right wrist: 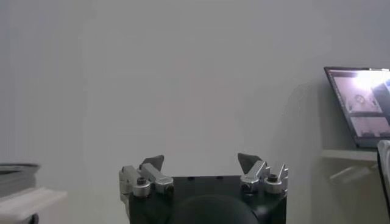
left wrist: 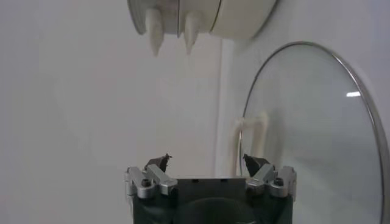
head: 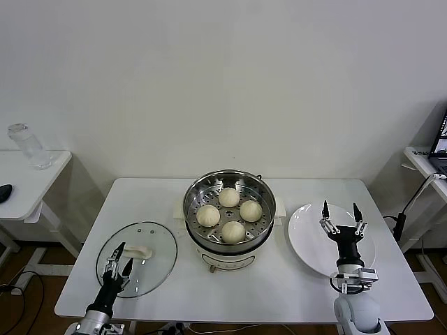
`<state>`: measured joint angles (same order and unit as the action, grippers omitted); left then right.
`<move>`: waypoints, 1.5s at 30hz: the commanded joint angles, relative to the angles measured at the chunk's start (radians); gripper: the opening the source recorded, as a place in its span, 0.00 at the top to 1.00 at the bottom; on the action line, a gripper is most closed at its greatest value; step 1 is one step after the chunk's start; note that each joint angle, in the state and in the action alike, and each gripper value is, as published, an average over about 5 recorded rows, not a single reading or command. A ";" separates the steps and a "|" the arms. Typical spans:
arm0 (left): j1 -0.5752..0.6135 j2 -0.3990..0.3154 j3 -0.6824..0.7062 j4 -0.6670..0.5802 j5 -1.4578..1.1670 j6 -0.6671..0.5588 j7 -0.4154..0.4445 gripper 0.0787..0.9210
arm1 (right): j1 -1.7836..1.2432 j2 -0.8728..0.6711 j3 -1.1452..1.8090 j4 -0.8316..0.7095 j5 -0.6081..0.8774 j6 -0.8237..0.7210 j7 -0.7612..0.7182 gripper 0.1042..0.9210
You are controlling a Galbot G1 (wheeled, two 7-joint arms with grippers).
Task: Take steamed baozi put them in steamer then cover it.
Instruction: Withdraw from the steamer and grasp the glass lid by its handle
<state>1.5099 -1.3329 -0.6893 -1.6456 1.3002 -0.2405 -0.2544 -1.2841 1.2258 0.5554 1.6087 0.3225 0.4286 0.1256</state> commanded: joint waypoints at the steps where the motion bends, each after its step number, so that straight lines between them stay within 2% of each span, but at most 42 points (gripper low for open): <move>1: -0.060 -0.004 0.003 0.072 0.042 -0.005 -0.027 0.12 | -0.008 0.001 0.005 -0.004 -0.004 0.002 -0.005 0.12; 34: -0.208 -0.025 0.047 0.184 0.045 0.023 -0.027 0.12 | -0.049 -0.010 0.032 0.011 -0.043 0.017 -0.021 0.12; 37: -0.207 -0.023 0.044 0.194 0.041 0.022 -0.025 0.17 | -0.047 -0.012 0.032 0.016 -0.043 0.015 -0.019 0.12; 45: -0.207 -0.023 0.040 0.215 0.025 0.019 -0.017 0.44 | -0.040 -0.016 0.030 0.026 -0.044 0.012 -0.015 0.12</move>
<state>1.3149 -1.3549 -0.6497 -1.4545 1.3348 -0.2224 -0.2772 -1.3225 1.2129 0.5851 1.6291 0.2809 0.4418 0.1073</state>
